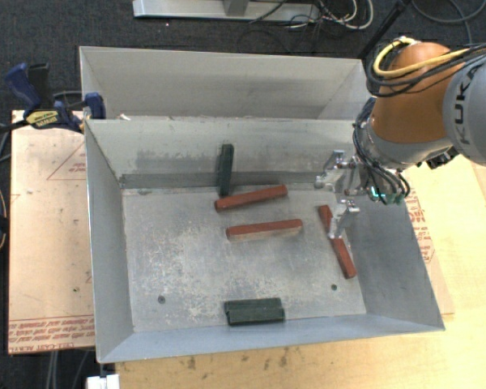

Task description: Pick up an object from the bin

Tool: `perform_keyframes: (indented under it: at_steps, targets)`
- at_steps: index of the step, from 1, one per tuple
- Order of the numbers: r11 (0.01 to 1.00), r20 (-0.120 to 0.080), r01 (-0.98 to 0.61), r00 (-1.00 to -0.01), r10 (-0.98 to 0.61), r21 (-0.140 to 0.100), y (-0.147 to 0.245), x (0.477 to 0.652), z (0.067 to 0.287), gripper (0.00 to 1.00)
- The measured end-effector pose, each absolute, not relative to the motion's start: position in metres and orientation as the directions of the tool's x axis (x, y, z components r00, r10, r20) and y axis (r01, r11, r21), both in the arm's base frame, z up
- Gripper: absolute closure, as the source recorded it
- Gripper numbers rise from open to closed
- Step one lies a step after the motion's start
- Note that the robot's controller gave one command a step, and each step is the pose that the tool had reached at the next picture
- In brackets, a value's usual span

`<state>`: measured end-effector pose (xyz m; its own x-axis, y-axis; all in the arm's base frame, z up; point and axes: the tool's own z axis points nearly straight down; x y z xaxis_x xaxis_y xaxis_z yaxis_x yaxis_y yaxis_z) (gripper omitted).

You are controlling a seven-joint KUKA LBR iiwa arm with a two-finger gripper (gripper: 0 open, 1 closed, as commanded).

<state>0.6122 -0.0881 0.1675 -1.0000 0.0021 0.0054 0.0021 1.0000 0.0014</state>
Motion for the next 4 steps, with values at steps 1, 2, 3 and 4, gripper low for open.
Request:
perform_keyframes:
  at_steps: [1,2,3,4]
  targets:
    - [1.000,-0.002,0.000,-1.000,0.000,0.000,-0.088,0.614,0.172,0.00]
    - [0.997,-0.006,-0.080,-0.997,-0.080,-0.001,-0.037,0.621,0.128,0.00]
    - [0.971,-0.006,-0.239,-0.971,-0.239,0.002,0.026,0.639,0.130,0.00]
    - [0.999,-0.002,-0.035,-0.999,-0.035,0.001,0.010,0.616,0.128,0.00]
